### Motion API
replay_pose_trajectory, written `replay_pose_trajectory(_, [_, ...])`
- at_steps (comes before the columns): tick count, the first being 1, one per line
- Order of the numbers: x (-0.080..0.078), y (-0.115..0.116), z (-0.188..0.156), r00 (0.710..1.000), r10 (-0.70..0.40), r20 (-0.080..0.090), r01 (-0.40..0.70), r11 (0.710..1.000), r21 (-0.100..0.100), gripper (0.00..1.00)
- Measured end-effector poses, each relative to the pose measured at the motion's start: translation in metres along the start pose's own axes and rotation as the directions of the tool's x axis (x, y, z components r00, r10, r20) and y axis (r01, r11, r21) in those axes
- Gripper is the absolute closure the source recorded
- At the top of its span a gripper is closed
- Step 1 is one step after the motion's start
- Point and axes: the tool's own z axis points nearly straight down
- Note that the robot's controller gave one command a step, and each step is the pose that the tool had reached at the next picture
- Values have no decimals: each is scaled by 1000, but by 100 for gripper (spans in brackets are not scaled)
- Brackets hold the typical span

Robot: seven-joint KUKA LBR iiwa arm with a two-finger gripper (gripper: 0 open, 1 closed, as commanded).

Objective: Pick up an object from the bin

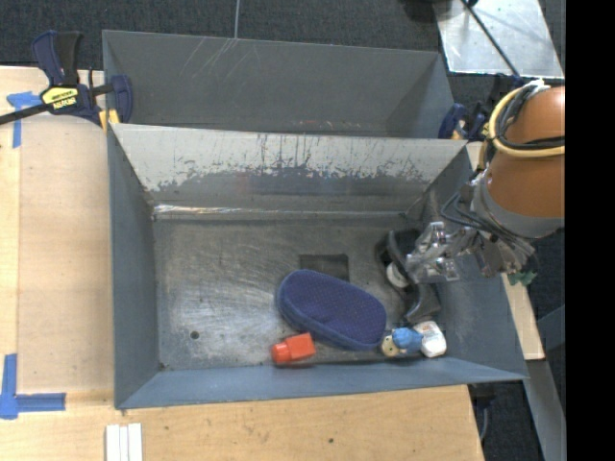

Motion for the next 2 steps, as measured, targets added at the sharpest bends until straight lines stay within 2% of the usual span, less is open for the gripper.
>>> replay_pose_trajectory(1, [11,21,90,937,-350,-11,350,937,-9,100])
replay_pose_trajectory(2, [13,32,120,877,-480,7,480,877,12,100])
